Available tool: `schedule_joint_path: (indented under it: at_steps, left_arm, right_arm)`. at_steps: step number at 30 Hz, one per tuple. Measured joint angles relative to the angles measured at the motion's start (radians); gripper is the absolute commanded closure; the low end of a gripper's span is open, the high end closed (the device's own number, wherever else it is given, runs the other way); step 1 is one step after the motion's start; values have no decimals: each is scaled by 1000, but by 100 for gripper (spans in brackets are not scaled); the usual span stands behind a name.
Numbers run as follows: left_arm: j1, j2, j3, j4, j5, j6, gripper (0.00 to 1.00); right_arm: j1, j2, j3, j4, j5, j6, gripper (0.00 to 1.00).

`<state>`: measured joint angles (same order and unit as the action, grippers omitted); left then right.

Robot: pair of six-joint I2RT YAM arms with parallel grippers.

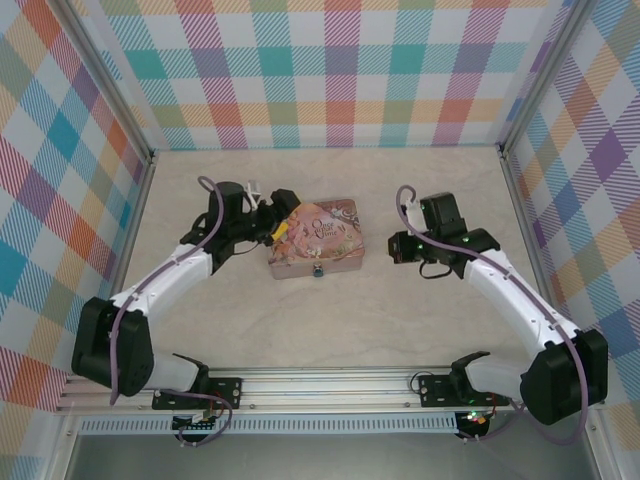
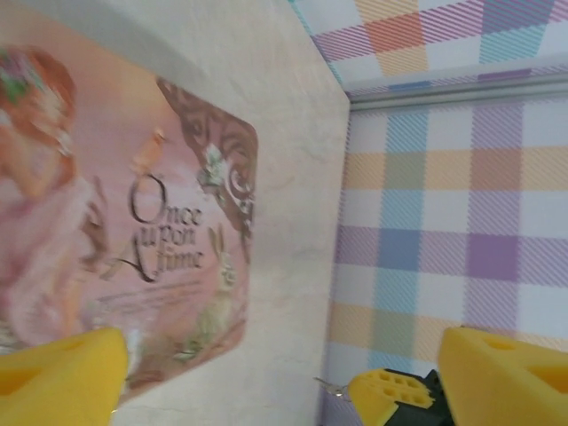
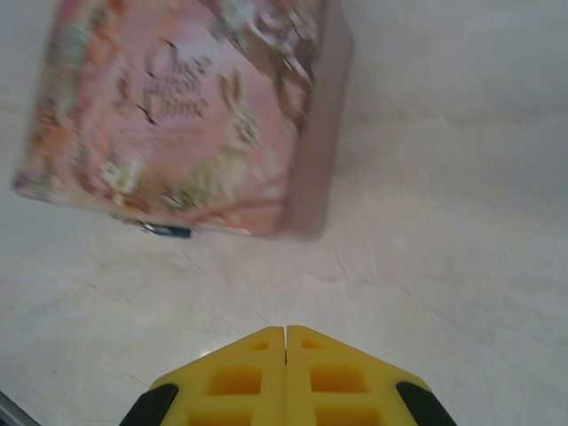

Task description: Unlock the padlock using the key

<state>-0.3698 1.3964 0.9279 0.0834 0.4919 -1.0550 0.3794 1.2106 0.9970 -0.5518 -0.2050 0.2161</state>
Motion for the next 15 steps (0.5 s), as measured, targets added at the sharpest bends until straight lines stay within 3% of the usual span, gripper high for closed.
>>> schedule_joint_path:
  at_steps: [8,15]
  left_arm:
    - [-74,176,0,290,19,-412,22]
    - [-141,247,-4,486,-50,-739,41]
  right_arm:
    - [60,108,97,239,-78,-18,100]
    - [137,217,122,395,-92,-5,100]
